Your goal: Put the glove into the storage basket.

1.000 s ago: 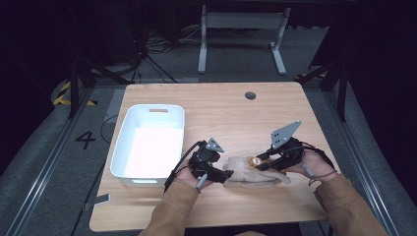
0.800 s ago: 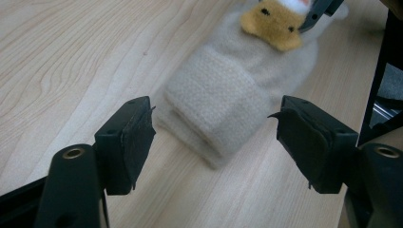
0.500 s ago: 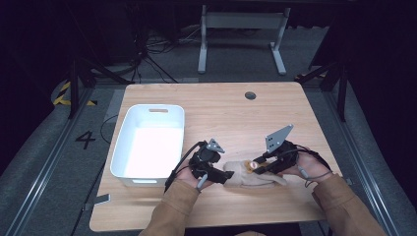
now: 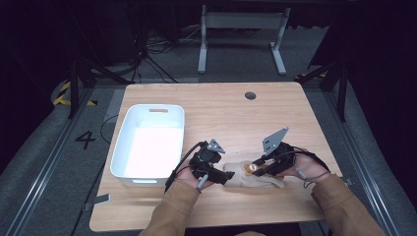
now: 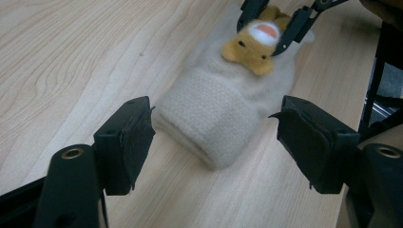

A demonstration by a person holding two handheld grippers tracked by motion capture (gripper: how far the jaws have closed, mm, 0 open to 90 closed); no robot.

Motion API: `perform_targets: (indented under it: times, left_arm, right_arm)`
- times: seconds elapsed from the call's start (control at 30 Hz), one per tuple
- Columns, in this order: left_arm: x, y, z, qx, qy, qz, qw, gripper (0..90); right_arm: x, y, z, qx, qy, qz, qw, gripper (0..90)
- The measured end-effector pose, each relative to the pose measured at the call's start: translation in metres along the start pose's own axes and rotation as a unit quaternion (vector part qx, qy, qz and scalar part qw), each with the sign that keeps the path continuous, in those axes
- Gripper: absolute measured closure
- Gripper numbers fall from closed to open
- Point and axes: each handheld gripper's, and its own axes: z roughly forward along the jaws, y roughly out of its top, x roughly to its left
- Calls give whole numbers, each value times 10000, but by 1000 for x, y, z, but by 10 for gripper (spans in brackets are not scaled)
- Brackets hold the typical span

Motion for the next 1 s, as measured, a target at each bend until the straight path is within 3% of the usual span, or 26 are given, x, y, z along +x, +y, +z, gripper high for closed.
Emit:
perform_targets:
  times: [0.07,0.17,0.3,0.53,0.77,0.87,0.93,1.0]
  left_arm:
    - [0,0,1,21,2,19,10000,277]
    - [0,0,2,14,0,18,10000,272]
    - [0,1,2,9,23,42,10000,262]
    - [0,9,4,-61,-159,-10,9999,229]
    - [-1,16,4,-175,-162,50,9997,145]
    - [0,18,6,-169,-194,41,9997,124]
    - [2,21,7,-211,-382,85,9990,124]
    - [1,24,8,-239,-392,174,9988,124]
  right_arm:
    - [-1,-1,1,22,-34,23,10000,622]
    - [-1,-2,3,24,-8,97,9999,529]
    - [0,-1,-2,-132,10,169,9998,424]
    - [3,-5,-26,-651,-415,368,9963,390]
    - [7,-15,-51,-1096,-903,705,9874,388]
    - [8,-20,-59,-1281,-1115,917,9812,378]
    - [9,-24,-65,-1385,-1232,1116,9763,359]
    - [9,-30,-71,-1462,-1336,1295,9716,359]
